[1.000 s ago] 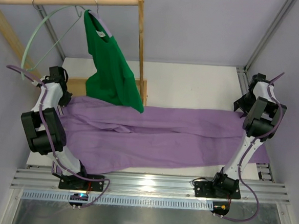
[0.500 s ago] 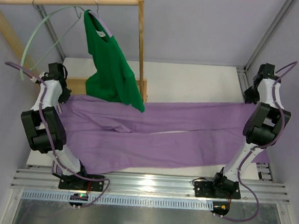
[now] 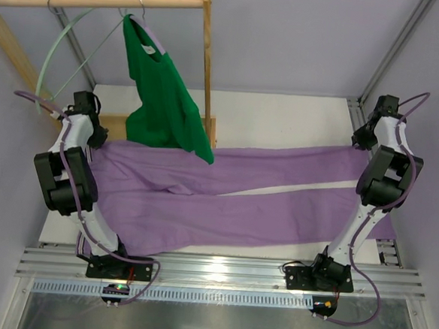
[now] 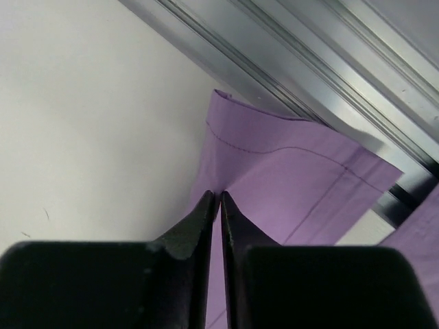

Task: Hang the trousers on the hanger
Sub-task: Fold the trousers

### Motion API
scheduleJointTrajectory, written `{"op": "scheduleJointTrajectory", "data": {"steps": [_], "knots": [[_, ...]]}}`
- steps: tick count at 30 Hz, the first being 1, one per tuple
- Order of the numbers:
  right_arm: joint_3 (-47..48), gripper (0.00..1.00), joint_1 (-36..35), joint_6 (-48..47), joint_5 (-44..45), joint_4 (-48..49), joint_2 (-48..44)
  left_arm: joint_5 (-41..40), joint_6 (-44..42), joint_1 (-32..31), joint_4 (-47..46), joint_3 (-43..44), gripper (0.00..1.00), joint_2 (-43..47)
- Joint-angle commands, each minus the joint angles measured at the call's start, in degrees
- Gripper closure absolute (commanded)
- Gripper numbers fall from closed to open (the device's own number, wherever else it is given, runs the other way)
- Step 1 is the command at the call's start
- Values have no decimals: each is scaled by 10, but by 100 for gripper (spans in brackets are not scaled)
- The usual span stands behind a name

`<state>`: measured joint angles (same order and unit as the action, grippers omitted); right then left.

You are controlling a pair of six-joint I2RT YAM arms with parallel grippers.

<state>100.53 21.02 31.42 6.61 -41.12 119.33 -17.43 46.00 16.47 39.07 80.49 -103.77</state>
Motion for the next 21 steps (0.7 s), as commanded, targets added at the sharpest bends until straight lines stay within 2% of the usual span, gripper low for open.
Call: {"op": "scheduleJointTrajectory", "data": {"steps": [1,3,4,7,13,17,21], "knots": [[38,74,-8,-22,-29,18,12,21,-21,4,-46,18,79,15],[49,62,-14,-44,-46,9,6,38,-27,2,-49,13,63,28],[49,54,-25,-51,-50,8,-1,41,-34,1,-51,6,49,45],[27,45,-50,-69,-58,3,-44,27,-36,-8,-35,-9,32,79],[-91,42,-92,-60,-99,9,-163,-15,-11,-13,30,-62,29,165],[-175,42,-149,-62,-102,22,-235,-60,15,-14,98,-96,33,213],[-291,42,-188,-53,-122,47,-307,-70,55,-14,126,-167,31,261]]}}
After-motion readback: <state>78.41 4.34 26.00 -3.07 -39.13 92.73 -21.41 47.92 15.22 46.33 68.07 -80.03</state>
